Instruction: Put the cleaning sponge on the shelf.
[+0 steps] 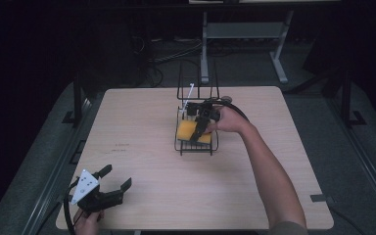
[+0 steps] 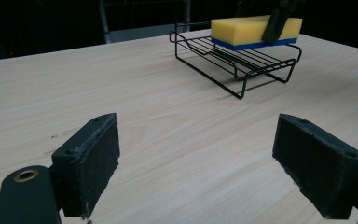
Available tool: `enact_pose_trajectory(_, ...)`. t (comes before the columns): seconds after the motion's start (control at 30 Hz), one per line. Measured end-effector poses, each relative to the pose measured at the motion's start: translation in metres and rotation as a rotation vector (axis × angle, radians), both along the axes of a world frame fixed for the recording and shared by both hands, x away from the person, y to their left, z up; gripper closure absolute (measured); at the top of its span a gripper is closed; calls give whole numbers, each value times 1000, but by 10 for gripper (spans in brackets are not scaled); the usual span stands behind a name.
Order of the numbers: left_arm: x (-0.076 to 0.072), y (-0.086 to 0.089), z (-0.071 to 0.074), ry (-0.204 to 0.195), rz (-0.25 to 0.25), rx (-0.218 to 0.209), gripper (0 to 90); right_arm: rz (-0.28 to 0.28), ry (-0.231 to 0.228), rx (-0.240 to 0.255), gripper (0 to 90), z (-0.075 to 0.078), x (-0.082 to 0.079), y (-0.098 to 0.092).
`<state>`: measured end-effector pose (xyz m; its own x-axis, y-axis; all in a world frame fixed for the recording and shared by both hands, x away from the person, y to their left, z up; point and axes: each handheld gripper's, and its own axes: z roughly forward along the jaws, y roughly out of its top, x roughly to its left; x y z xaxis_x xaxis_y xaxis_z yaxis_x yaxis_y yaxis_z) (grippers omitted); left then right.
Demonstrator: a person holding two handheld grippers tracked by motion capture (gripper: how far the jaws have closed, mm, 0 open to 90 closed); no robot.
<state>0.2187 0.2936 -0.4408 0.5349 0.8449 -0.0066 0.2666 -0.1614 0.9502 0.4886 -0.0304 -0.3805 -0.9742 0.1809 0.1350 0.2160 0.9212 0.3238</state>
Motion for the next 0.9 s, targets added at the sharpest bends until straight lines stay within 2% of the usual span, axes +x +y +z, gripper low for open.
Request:
enact_pose_trajectory(0.07, 0, 0, 0, 1, 0, -1, 140, -9, -3, 8, 215, -2, 2, -1)
enact_pose_trajectory(0.27, 0, 0, 0, 2, -3, 2, 140, -8, -11, -26, 215, -14, 4, 1)
enact_pose_trajectory(0.37, 1, -1, 0, 3, -4, 3, 140, 1, -31, -47, 215, -19, 3, 4)
enact_pose_trajectory(0.5, 0, 0, 0, 2, -3, -2, 140, -13, -23, -38, 214, -22, 3, 3)
enact_pose_trajectory(0.6, 0, 0, 0, 4, -5, -3, 140, -16, -38, -55, 213, -25, 3, 3)
enact_pose_trajectory(0.67, 0, 0, 0, 0, -4, -2, 140, -26, -46, -43, 214, -27, 2, 1)
enact_pose_trajectory(0.73, 0, 0, 0, 2, -3, 0, 140, -33, -35, -19, 211, -29, 2, -1)
enact_pose_trajectory(0.83, 0, 0, 0, 5, -7, 2, 140, -44, -25, -24, 204, -30, 1, -4)
enact_pose_trajectory(0.9, 0, -1, 0, 3, -4, 9, 140, -43, -32, 0, 208, -30, -1, -6)
